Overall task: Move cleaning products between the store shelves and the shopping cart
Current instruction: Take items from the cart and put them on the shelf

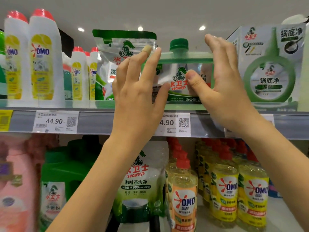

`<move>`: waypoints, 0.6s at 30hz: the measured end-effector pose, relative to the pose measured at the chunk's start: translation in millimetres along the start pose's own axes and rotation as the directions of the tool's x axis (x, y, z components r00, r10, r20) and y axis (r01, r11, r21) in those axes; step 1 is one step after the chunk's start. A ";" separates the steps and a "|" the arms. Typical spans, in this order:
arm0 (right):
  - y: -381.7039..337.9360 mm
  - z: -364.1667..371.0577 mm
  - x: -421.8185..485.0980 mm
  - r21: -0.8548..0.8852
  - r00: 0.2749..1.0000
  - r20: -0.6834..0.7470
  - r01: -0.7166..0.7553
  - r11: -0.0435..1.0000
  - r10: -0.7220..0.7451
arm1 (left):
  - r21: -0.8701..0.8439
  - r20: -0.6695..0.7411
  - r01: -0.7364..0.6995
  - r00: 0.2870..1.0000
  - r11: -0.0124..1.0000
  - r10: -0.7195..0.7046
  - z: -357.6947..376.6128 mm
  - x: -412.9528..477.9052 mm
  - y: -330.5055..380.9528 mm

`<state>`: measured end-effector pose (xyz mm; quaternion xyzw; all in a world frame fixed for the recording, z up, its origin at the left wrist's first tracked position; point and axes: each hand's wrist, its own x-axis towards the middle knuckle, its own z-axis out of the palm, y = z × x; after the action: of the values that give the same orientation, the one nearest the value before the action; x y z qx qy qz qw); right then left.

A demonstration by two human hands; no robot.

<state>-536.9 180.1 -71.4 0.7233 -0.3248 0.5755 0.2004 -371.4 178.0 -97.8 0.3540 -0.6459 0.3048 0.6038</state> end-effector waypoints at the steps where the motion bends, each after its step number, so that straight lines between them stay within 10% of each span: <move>1: -2.6 -1.9 -2.4 0.012 0.999 -0.032 0.013 1.000 -0.012 | -0.009 0.012 0.005 1.000 1.000 -0.005 -0.8 -1.1 0.9; 10: -27.4 -32.8 -91.9 0.253 0.989 -0.134 0.100 0.962 -0.067 | -0.285 0.073 0.122 0.992 0.951 -0.106 -45.6 -51.9 22.9; 18: -69.5 -9.6 -169.0 0.758 0.943 0.239 -0.331 0.563 0.233 | -0.407 0.354 0.541 0.836 0.736 -0.419 -125.6 -134.2 37.8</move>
<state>-516.4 276.2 -225.8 0.7062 -0.1604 0.6423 -0.2511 -329.0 314.4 -219.5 0.3781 -0.6547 -0.0816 0.6494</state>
